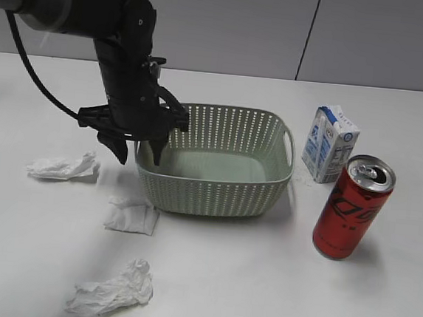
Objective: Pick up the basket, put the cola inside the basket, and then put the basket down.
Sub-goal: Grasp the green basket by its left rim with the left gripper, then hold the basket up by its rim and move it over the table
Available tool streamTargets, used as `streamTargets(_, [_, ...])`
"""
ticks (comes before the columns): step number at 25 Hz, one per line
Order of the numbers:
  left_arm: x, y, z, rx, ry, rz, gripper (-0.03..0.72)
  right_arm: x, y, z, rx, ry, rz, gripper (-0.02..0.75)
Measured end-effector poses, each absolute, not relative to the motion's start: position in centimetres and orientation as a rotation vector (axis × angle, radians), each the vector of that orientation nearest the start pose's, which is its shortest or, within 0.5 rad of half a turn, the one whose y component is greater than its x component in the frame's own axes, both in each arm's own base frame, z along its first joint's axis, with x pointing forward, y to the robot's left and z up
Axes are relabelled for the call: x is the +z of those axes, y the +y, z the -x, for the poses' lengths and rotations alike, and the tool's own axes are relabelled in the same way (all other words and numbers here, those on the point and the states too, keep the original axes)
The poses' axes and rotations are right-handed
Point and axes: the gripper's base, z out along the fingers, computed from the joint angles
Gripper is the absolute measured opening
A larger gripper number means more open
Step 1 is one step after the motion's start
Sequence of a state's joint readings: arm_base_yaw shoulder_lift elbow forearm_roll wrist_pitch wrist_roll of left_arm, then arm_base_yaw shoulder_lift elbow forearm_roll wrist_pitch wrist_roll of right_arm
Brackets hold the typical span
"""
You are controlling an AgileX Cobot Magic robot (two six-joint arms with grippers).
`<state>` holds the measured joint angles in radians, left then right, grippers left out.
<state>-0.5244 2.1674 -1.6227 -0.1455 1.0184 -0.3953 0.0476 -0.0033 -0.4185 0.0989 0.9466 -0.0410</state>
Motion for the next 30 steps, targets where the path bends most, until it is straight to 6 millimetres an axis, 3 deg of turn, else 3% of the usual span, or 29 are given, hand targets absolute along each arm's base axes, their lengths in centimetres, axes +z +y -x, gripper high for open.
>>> streamTargets(3, [15.4,-22.7,-37.0,-0.244,3.104,-0.091,0.354,26.4,0.8,-0.8,0.122,2.005,0.082,0.498])
streamTargets(8, [15.8,-22.8,-36.9,-0.271,3.103,-0.078,0.060,26.4,0.8,-0.8,0.122,2.005,0.082,0.493])
streamTargets(10, [16.2,-22.9,-36.9,-0.284,3.096,-0.075,0.017,26.4,0.8,-0.8,0.122,2.005,0.082,0.484])
streamTargets(19, [21.5,-22.4,-36.2,-0.393,2.996,-0.057,0.003,26.5,0.8,-0.8,0.122,2.000,0.082,0.459])
streamTargets(23, [23.3,-21.9,-35.7,-0.377,2.970,-0.079,0.003,28.3,0.7,-0.5,0.121,1.909,0.077,0.458])
streamTargets(27, [21.6,-21.3,-35.1,-0.325,3.018,-0.075,0.003,30.9,0.9,-1.6,0.130,2.009,0.081,0.464])
streamTargets(30, [19.5,-20.8,-34.3,-0.300,3.052,-0.060,0.003,33.1,1.5,-3.8,0.211,2.145,0.088,0.556])
